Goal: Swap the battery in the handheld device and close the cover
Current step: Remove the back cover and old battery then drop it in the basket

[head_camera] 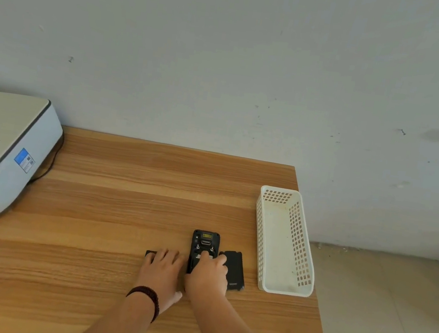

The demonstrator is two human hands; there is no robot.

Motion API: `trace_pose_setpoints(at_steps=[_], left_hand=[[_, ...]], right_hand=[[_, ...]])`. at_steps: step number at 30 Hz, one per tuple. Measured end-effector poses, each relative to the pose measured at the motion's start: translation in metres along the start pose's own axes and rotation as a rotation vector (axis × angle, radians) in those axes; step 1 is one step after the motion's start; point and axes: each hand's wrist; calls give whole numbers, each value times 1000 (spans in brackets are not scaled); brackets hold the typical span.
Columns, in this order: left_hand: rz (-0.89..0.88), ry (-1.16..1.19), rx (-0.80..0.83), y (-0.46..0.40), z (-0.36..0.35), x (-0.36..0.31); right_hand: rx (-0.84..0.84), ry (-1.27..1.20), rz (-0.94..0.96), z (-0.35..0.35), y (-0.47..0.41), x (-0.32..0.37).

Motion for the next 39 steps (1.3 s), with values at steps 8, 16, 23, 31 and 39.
trace_pose_setpoints(at_steps=[8, 16, 23, 31, 39], left_hand=[[44, 73, 17, 8, 5, -2], [55, 83, 37, 11, 9, -16], [82, 93, 64, 21, 7, -30], [121, 104, 64, 21, 9, -35], [138, 101, 46, 15, 11, -34]], right_hand=[[-84, -189, 82, 57, 15, -14], [-313, -251, 23, 138, -11, -83], [-276, -148, -23, 140, -44, -112], [-182, -26, -28, 122, -68, -120], [-128, 2, -11, 108, -83, -128]])
Point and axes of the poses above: each hand's wrist, its own y-axis away from the middle knuckle, its own z-axis out of the back of the hand, x = y × z, and after that the axes turned 3 degrees about -z, right-handed
